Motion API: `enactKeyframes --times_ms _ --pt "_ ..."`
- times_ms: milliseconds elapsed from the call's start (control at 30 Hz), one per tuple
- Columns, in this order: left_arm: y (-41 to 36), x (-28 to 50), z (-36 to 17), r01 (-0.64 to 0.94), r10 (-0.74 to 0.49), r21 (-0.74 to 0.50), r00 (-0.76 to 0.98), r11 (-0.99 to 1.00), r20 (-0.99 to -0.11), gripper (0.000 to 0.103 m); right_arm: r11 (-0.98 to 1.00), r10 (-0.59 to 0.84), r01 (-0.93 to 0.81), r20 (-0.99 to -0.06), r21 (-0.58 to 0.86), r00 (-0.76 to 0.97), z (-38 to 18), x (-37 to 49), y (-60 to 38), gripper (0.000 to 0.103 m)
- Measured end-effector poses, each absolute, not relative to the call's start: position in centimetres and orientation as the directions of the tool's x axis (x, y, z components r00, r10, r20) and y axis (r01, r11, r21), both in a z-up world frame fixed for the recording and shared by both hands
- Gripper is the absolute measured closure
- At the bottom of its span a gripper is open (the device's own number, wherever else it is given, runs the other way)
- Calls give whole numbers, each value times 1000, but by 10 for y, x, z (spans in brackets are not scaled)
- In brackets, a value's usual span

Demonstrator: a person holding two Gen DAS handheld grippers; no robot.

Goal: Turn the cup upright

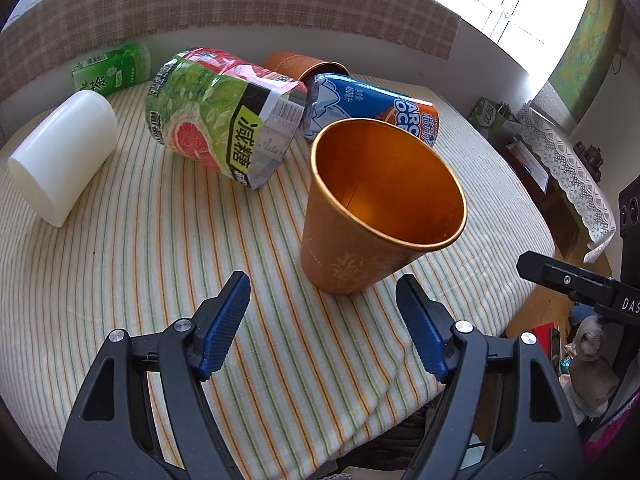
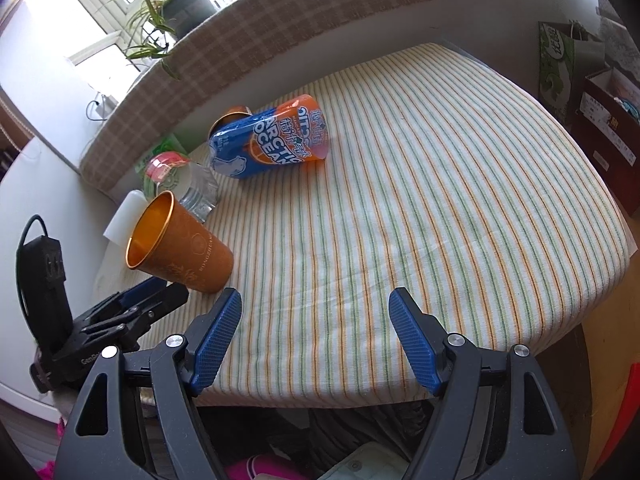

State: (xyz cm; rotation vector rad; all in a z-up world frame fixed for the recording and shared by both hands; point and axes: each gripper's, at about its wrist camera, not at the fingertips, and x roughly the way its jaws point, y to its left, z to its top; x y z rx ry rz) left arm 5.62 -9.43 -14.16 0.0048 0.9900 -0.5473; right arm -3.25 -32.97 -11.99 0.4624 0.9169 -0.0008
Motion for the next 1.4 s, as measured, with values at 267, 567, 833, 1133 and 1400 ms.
enactKeyframes --times_ms 267,567,833,1133,1400 --pt "-67 37 -119 372 -358 -162 553 914 -752 25 948 132 132 -736 289 664 -101 -25 -306 27" --pt "-50 10 -74 299 -283 -82 729 951 -624 20 982 85 52 -669 182 738 -76 -23 -276 27" --pt "-46 -10 -46 258 -244 -47 816 965 -524 8 993 57 17 -592 119 804 -58 -28 -260 22" --pt "-40 -26 -27 192 -184 -25 883 981 -433 1 996 -3 47 -515 72 857 -49 -37 -255 9" --pt "-35 -23 -28 146 -147 -37 884 989 -444 1 996 -20 62 -506 65 862 -49 -37 -255 8"
